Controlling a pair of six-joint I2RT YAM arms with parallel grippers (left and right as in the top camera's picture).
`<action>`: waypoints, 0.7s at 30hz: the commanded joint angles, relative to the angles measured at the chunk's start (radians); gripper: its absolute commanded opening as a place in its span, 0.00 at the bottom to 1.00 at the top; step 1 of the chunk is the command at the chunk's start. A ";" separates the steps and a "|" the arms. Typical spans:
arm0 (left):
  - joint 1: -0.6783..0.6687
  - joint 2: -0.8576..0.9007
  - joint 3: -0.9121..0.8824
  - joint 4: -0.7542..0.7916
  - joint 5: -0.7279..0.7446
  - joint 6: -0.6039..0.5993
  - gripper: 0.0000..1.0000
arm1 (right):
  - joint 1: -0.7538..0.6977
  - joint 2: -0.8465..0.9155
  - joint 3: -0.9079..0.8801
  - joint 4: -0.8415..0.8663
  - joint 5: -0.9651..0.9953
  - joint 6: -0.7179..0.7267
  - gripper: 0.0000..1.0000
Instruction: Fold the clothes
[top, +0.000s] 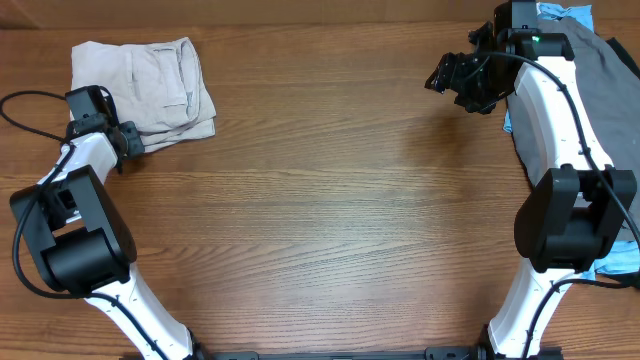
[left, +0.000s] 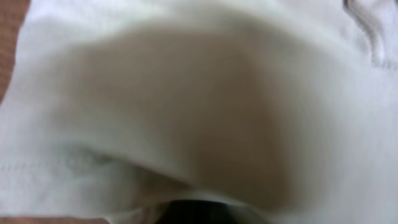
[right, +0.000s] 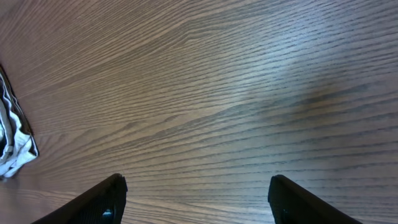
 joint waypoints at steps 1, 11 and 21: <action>0.019 0.084 -0.006 0.058 0.015 -0.003 0.04 | 0.005 -0.005 0.007 0.006 0.007 -0.007 0.77; 0.037 0.087 -0.006 0.179 -0.064 -0.003 0.06 | 0.005 -0.005 0.007 -0.001 0.006 -0.006 0.78; -0.026 -0.058 0.196 -0.302 0.169 0.013 0.28 | 0.005 -0.005 0.007 0.006 0.005 -0.002 0.78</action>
